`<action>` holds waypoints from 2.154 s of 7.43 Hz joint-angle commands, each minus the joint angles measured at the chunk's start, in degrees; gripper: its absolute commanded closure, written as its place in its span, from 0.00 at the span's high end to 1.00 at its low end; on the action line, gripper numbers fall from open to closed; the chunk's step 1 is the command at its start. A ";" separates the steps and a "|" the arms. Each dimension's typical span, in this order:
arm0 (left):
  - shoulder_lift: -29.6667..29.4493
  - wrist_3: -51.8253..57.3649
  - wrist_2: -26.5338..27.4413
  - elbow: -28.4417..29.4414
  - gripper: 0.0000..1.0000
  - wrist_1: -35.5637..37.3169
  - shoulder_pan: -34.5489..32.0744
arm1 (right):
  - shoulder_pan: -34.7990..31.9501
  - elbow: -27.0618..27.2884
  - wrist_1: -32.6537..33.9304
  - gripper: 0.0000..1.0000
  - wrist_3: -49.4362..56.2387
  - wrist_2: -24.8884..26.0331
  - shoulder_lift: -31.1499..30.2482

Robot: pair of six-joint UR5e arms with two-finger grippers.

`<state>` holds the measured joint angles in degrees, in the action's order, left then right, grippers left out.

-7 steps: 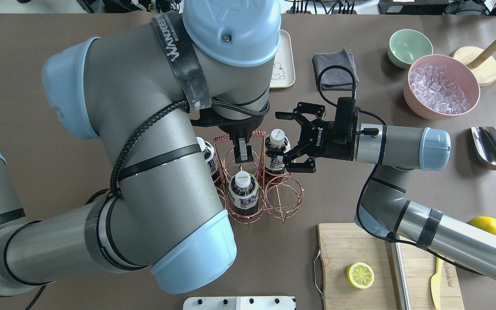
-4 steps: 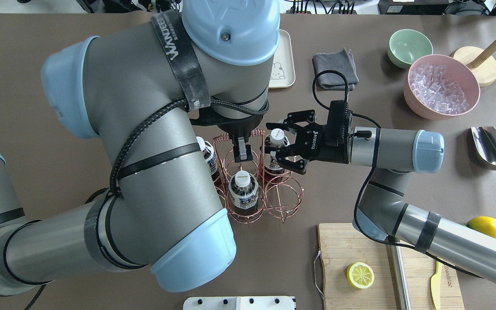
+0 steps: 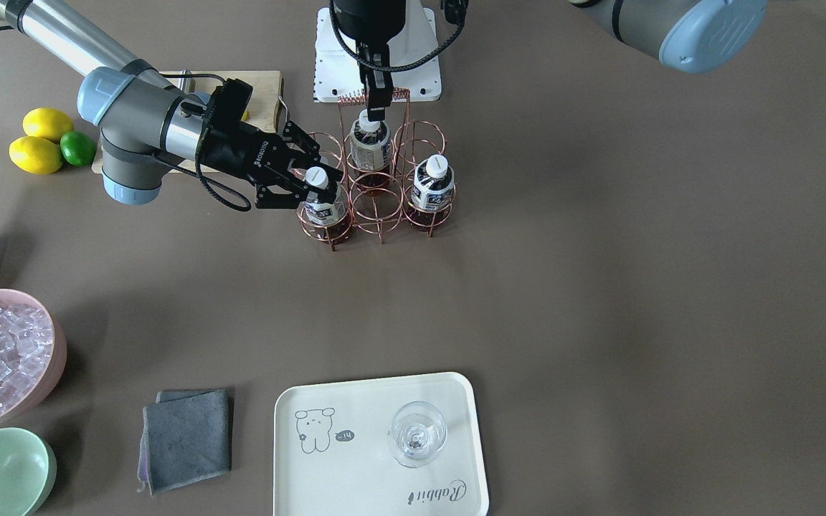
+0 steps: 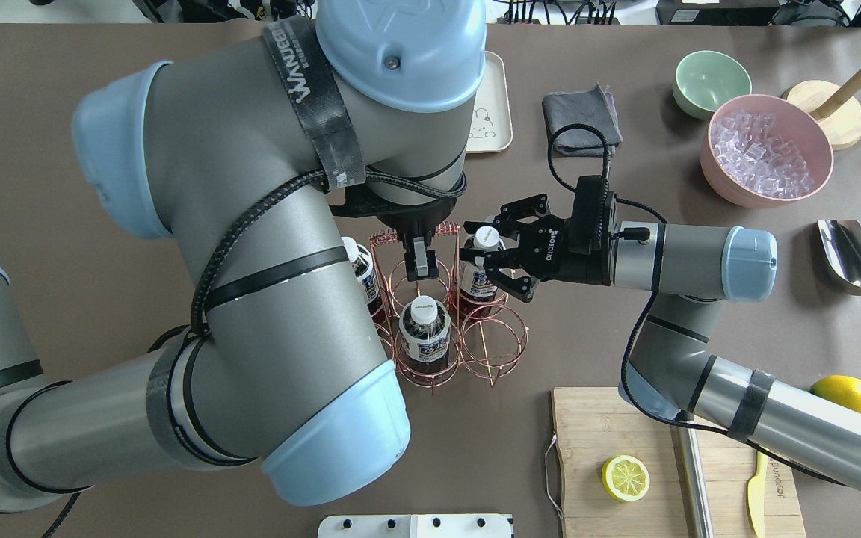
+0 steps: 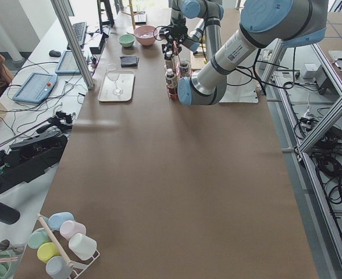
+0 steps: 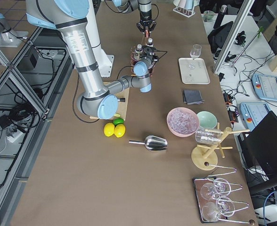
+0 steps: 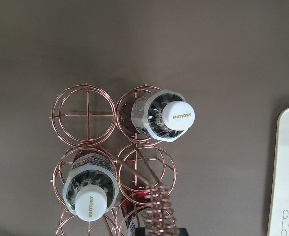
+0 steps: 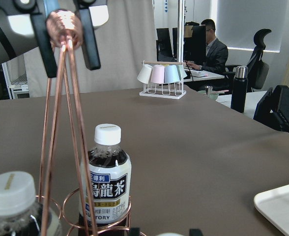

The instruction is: Take tea from basket to plate

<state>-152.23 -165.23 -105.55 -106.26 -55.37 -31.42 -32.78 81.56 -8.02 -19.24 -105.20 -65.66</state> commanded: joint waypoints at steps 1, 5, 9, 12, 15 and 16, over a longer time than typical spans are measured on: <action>-0.09 0.00 0.00 0.26 0.00 0.00 0.04 | -0.09 11.52 12.32 0.00 -0.01 -0.44 -2.26; -0.26 0.00 0.00 0.62 0.00 0.00 0.13 | -1.92 25.75 29.46 0.00 -2.89 -2.46 -2.28; -0.26 0.00 0.00 0.79 0.00 0.00 0.13 | -12.47 25.22 31.66 0.00 -5.29 -11.43 -1.40; -0.26 0.18 -0.18 0.62 0.00 0.00 -1.00 | -18.44 23.31 35.42 0.00 -5.20 -11.43 1.48; -0.17 2.79 -3.84 -0.09 0.00 0.35 -9.50 | -22.05 7.36 35.44 0.00 -4.76 -10.39 13.50; 0.17 4.90 -6.48 -0.09 0.00 0.53 -12.49 | -22.32 2.42 35.27 0.00 -4.67 -8.12 16.85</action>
<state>-152.41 -163.55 -107.91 -106.21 -55.10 -38.53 -54.06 93.42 27.46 -24.13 -115.96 -55.36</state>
